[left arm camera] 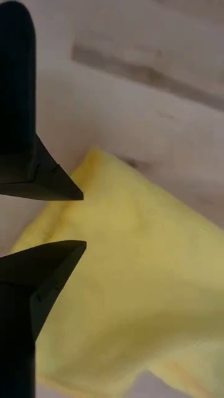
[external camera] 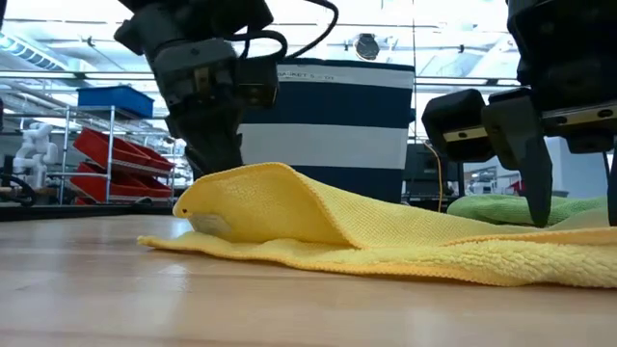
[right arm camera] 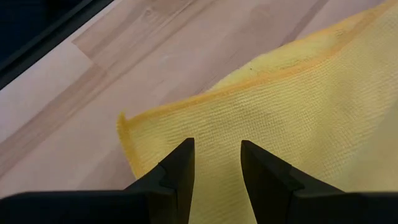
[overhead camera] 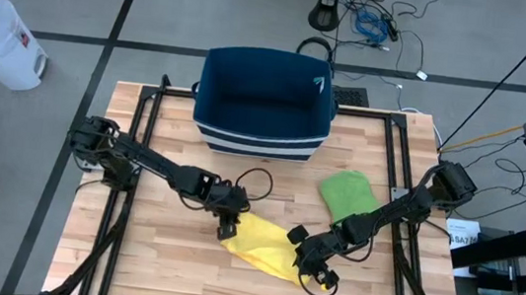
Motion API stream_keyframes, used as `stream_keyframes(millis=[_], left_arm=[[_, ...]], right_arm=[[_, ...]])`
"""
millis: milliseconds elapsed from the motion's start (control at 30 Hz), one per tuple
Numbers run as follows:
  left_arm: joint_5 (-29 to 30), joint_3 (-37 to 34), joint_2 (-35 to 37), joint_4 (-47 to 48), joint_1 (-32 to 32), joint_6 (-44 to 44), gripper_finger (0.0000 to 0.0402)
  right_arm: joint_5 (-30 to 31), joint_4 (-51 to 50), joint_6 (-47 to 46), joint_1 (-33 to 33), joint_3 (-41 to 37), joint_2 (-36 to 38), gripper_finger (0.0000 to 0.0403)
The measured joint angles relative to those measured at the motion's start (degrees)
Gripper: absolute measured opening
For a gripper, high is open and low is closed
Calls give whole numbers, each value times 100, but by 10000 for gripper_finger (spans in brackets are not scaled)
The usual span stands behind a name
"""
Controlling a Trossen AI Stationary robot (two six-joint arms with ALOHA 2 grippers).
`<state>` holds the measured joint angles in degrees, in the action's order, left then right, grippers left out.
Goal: Fold towel
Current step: Fold the yellow towel
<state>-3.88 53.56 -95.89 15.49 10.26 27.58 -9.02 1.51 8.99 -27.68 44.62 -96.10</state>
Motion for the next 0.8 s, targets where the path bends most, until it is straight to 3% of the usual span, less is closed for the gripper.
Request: stream_keyframes(millis=[233,800], left_arm=[[-354,0,-342,-53,-145,503,119],[-423,0,-470,-520,-313,197,109]], right_arm=[[10,84,149,0,0,-30,119],[22,49,165,0,0,-34,119]])
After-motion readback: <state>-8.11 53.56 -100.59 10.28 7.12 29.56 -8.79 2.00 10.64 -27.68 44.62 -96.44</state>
